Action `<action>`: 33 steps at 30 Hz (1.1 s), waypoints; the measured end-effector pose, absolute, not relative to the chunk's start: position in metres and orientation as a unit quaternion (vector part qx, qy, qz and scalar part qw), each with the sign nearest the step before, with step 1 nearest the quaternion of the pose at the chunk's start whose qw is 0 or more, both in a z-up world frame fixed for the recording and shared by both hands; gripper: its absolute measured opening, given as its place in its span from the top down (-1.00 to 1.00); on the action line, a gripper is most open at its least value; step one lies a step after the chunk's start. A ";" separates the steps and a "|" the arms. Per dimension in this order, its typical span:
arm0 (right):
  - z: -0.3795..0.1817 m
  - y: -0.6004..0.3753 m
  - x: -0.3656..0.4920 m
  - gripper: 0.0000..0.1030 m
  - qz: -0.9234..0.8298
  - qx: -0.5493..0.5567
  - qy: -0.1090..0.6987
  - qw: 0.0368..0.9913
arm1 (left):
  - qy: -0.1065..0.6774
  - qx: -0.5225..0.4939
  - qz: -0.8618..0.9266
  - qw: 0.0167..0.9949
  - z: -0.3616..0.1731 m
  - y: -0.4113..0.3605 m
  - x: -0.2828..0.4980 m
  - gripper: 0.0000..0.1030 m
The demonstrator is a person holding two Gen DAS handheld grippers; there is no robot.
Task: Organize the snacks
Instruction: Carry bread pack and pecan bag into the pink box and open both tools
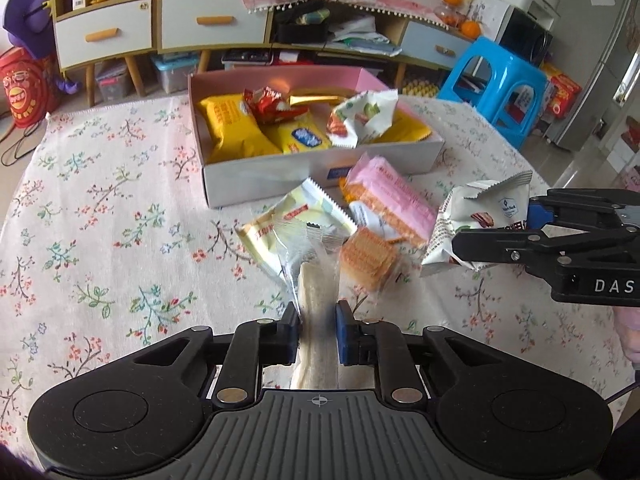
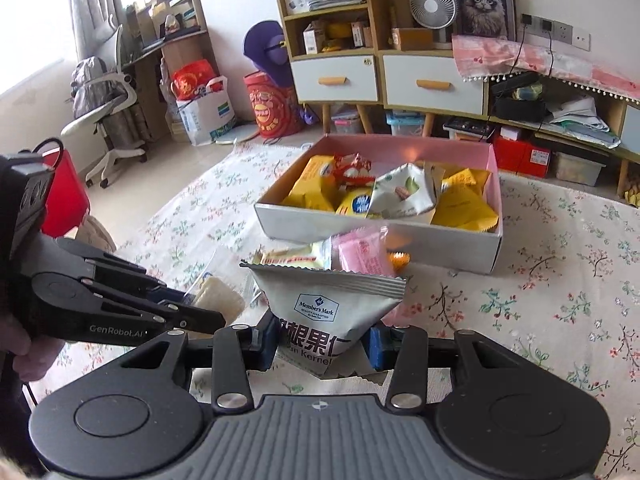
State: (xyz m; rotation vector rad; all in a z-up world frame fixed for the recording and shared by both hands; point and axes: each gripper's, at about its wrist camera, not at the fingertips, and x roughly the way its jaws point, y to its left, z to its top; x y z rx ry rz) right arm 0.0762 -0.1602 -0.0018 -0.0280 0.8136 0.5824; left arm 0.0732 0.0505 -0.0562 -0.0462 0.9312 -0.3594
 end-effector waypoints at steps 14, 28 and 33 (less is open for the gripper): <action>0.027 -0.169 0.114 0.41 0.246 0.024 0.347 0.905 | 0.402 -0.064 -0.155 0.900 -0.018 0.043 0.104 0.70; 0.020 -0.202 0.186 0.40 0.173 0.104 0.342 0.918 | 0.394 -0.085 -0.120 0.907 -0.018 0.022 0.199 0.70; 0.009 -0.211 0.198 0.40 0.164 0.107 0.361 0.912 | 0.413 -0.102 -0.096 0.900 -0.037 0.021 0.231 0.70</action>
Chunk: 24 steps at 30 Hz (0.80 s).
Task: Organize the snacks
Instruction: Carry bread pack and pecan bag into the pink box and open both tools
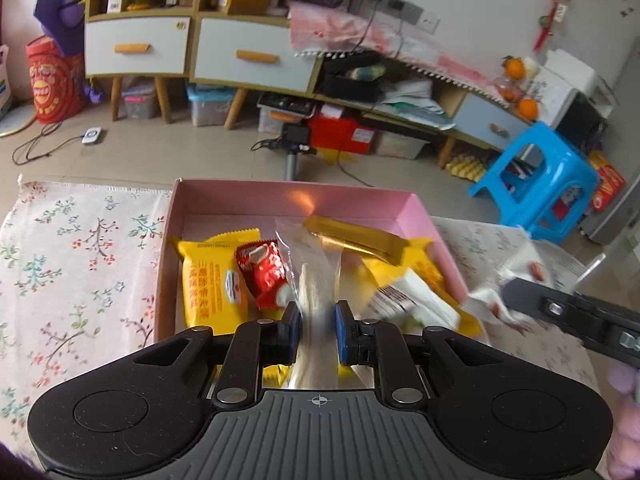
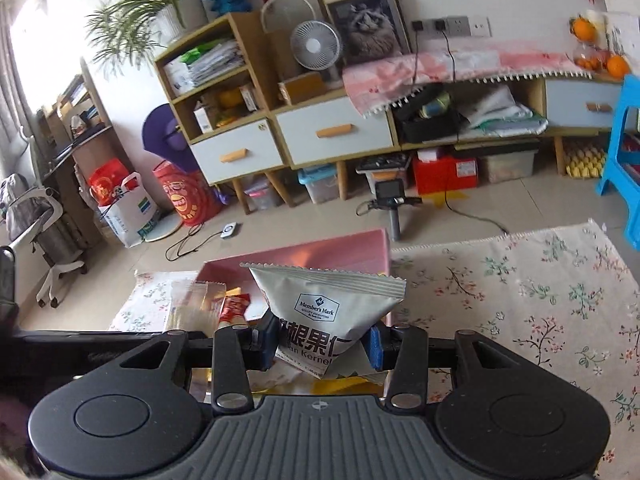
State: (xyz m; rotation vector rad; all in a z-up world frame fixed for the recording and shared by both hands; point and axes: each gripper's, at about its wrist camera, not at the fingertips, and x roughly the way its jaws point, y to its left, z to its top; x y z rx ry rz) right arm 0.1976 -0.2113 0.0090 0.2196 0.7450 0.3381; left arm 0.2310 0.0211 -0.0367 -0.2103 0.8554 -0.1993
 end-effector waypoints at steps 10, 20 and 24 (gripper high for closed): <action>-0.002 -0.221 0.220 0.40 0.164 0.154 0.381 0.897 | 0.392 -0.064 -0.067 0.915 -0.048 0.006 0.273 0.70; -0.006 -0.212 0.242 0.39 0.182 0.162 0.377 0.894 | 0.356 -0.057 -0.047 0.932 -0.051 -0.007 0.291 0.70; -0.012 -0.209 0.247 0.31 0.194 0.171 0.380 0.888 | 0.356 -0.059 -0.064 0.930 -0.053 -0.008 0.293 0.60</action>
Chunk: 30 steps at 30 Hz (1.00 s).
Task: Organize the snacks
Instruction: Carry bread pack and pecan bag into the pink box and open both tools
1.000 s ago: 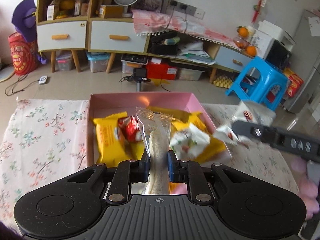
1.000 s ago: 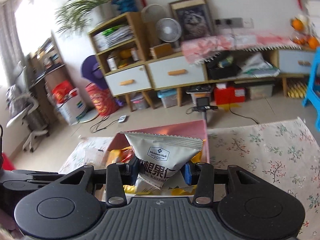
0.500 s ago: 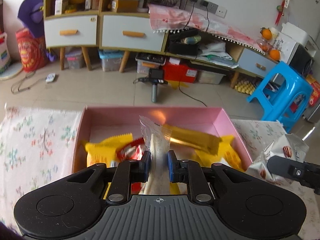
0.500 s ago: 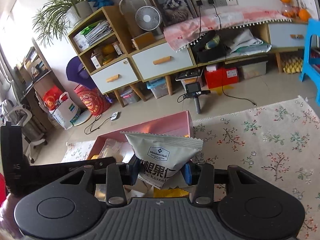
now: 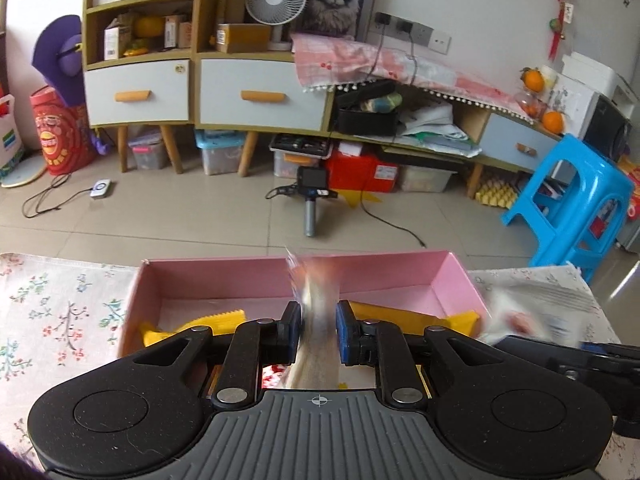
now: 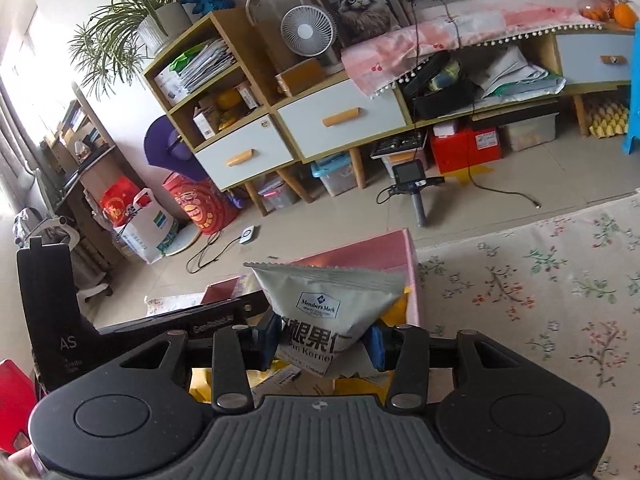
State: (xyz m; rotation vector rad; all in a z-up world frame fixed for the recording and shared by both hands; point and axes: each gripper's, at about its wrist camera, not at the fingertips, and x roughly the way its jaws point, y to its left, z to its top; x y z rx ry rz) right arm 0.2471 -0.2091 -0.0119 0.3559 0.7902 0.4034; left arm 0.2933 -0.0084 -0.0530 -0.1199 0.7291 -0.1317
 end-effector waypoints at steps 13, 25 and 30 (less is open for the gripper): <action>-0.002 -0.212 0.242 -0.26 0.191 0.184 0.379 0.887 | 0.368 -0.047 -0.062 0.926 -0.049 0.001 0.274 0.05; 0.009 -0.207 0.214 -0.68 0.167 0.151 0.387 0.894 | 0.376 -0.047 -0.070 0.923 -0.035 0.021 0.229 -0.41; 0.013 -0.201 0.200 -0.72 0.164 0.123 0.393 0.896 | 0.373 -0.035 -0.070 0.924 -0.032 0.027 0.206 -0.57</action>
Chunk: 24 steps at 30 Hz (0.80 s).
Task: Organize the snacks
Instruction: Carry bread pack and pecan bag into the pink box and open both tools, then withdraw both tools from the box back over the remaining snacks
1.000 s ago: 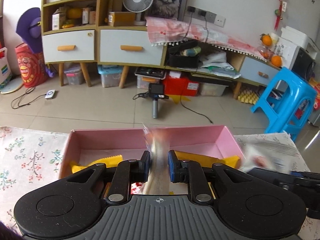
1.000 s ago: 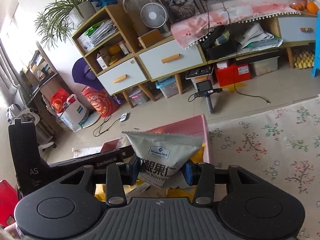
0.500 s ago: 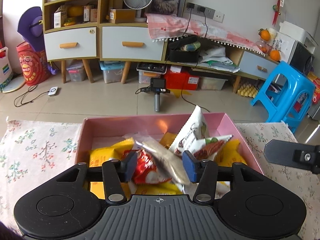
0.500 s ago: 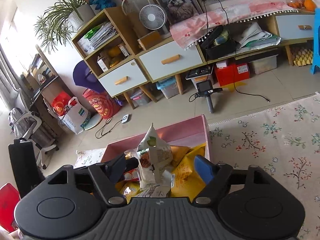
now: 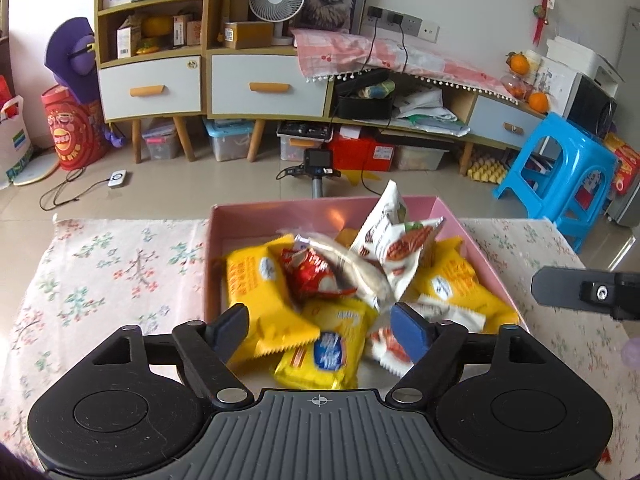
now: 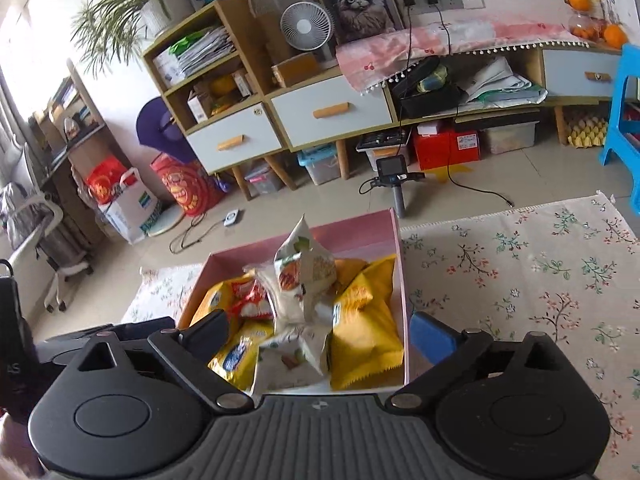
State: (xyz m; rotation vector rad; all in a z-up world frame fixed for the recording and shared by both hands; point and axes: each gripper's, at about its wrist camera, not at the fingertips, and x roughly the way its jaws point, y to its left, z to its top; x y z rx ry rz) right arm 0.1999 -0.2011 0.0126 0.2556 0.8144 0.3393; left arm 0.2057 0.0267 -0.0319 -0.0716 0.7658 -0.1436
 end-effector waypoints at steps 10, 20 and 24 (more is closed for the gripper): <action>0.023 -0.188 0.171 -0.79 0.157 0.086 0.391 0.903 | 0.370 0.003 -0.079 0.926 -0.030 0.027 0.163 -0.74; 0.024 -0.190 0.141 -0.80 0.144 0.090 0.370 0.914 | 0.368 0.034 -0.095 0.924 -0.034 0.018 0.117 -0.85; 0.019 -0.193 0.132 -0.80 0.140 0.087 0.368 0.915 | 0.361 0.045 -0.074 0.929 -0.036 0.014 0.101 -0.85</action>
